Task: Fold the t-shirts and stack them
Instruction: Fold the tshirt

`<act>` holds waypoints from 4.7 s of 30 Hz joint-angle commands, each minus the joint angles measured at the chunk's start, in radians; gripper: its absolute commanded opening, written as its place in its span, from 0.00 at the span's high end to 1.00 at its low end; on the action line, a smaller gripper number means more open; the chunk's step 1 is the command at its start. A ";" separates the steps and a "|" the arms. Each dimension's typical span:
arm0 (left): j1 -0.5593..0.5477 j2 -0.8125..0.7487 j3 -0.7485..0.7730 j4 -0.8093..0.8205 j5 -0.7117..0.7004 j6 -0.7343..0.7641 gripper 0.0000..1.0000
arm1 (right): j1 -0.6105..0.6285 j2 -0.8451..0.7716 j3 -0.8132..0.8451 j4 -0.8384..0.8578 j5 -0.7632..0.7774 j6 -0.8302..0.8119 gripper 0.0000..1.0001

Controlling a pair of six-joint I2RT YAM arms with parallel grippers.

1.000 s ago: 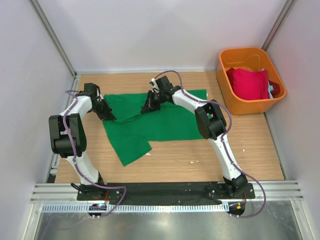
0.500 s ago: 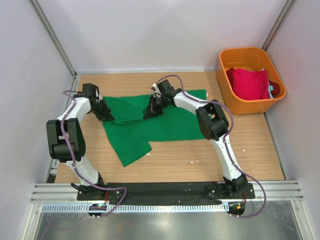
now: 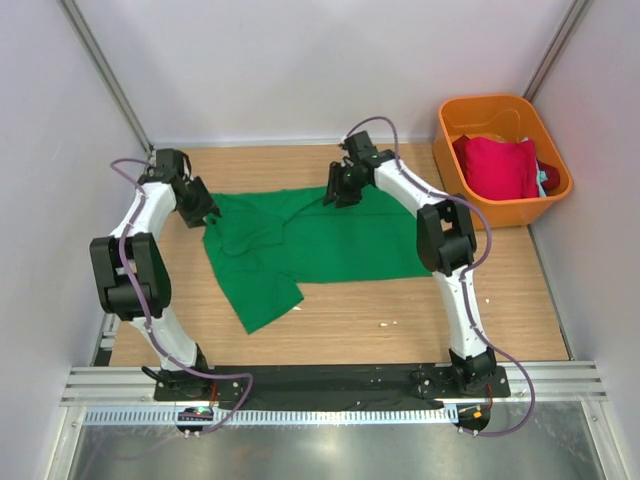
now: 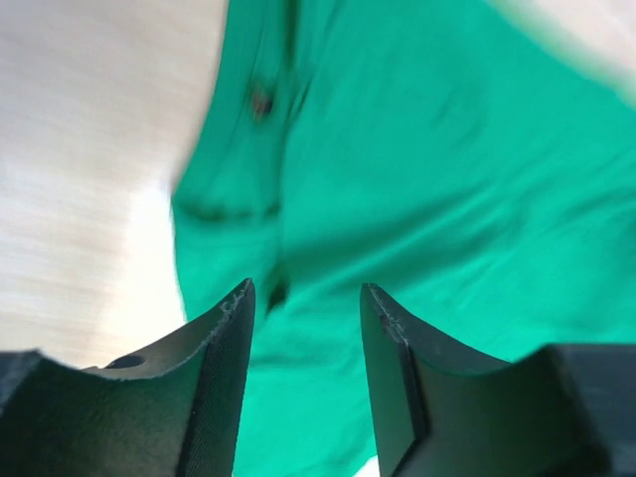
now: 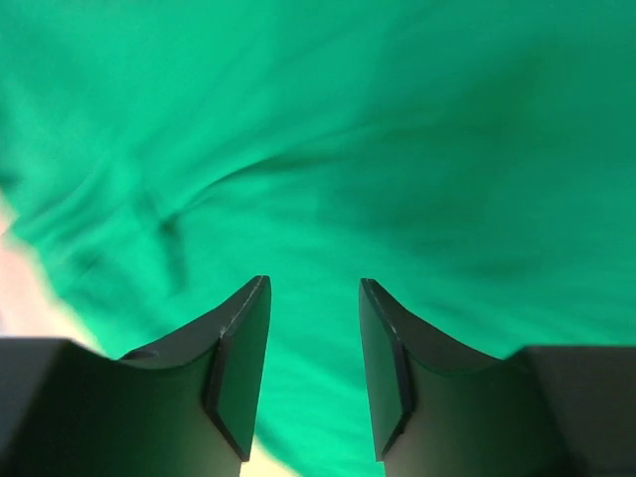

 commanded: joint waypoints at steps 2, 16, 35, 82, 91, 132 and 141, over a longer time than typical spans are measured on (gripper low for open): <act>0.029 0.132 0.174 0.078 -0.040 0.010 0.53 | -0.082 -0.112 0.074 -0.078 0.279 -0.134 0.50; 0.038 0.438 0.426 0.172 -0.063 0.004 0.54 | -0.231 -0.126 0.073 -0.103 0.402 -0.301 0.46; 0.128 0.515 0.531 0.175 -0.084 0.052 1.00 | -0.256 -0.006 0.131 -0.071 0.522 -0.390 0.41; 0.020 0.024 -0.160 0.133 -0.095 -0.004 0.61 | -0.244 -0.304 -0.281 0.009 0.139 -0.027 0.49; 0.020 -0.008 -0.183 0.126 -0.078 -0.014 0.59 | -0.253 -0.272 -0.286 0.021 0.223 0.003 0.52; -0.003 -0.595 -0.757 -0.103 -0.048 -0.468 0.62 | -0.262 -0.792 -0.952 0.034 0.165 -0.031 0.46; -0.002 -0.480 -0.736 0.020 -0.072 -0.441 0.62 | -0.265 -0.761 -0.970 0.049 0.169 -0.037 0.46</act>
